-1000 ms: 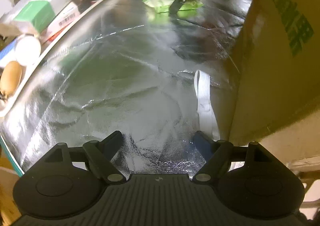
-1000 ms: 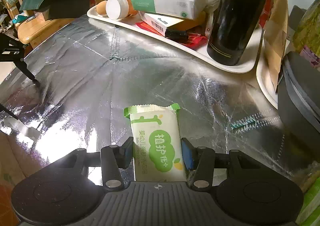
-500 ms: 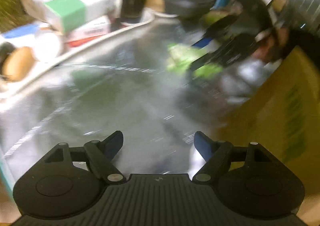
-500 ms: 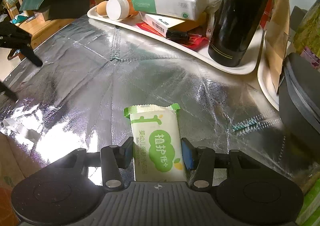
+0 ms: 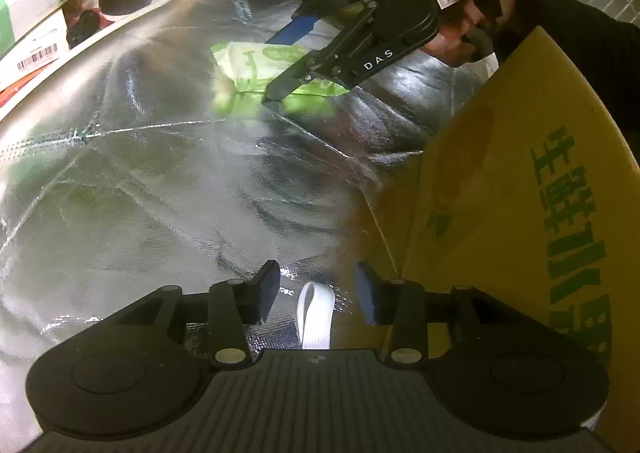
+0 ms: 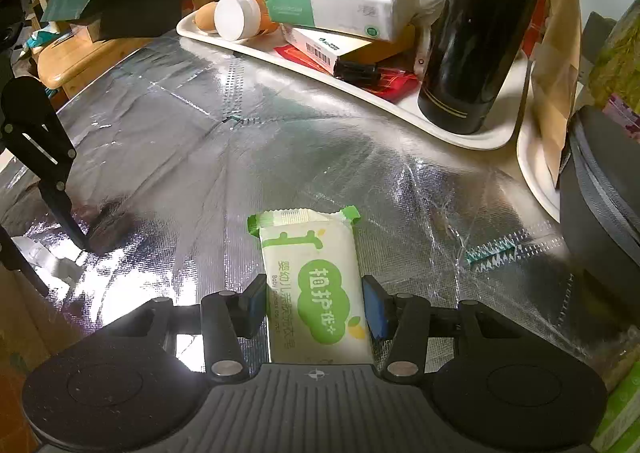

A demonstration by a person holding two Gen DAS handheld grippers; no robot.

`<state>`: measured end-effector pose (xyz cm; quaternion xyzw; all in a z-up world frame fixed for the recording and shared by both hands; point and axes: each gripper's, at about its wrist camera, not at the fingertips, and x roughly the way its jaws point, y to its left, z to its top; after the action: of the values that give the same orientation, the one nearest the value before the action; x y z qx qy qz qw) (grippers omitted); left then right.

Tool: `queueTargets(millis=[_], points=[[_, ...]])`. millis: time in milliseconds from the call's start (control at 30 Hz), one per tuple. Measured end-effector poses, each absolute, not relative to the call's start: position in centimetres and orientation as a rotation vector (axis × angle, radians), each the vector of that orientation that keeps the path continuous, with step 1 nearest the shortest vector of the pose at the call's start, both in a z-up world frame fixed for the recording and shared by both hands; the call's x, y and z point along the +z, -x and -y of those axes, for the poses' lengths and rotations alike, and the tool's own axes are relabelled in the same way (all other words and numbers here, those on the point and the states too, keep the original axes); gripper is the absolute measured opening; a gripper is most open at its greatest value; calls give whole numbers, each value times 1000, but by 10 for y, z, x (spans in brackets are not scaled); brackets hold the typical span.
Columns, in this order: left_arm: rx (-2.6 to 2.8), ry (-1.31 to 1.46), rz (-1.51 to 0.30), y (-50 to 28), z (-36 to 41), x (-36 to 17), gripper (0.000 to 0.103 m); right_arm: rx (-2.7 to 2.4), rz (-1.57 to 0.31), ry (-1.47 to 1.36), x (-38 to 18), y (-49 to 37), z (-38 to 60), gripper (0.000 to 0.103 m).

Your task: Organize soft objects

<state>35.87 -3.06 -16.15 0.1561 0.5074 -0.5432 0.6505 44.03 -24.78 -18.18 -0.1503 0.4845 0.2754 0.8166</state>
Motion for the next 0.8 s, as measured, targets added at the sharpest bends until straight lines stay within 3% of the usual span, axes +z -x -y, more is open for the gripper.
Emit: queueTargets(millis=[133,567,667,800], points=[[-1214,-415,-1138,-355,29,-162,5,590,-1033,323,-181,-440,248,52],[-730,-268,-1010,-391,-33,-135,2,467,-921,282,-157,-443,262,51],[-628,-209,-1005,-395,-49,-135,7,438,-893,290,-144,-441,265,51],[-541,-115,-1085,-401,-63,-137,44,413,-874,282,-126,-436,269,51]])
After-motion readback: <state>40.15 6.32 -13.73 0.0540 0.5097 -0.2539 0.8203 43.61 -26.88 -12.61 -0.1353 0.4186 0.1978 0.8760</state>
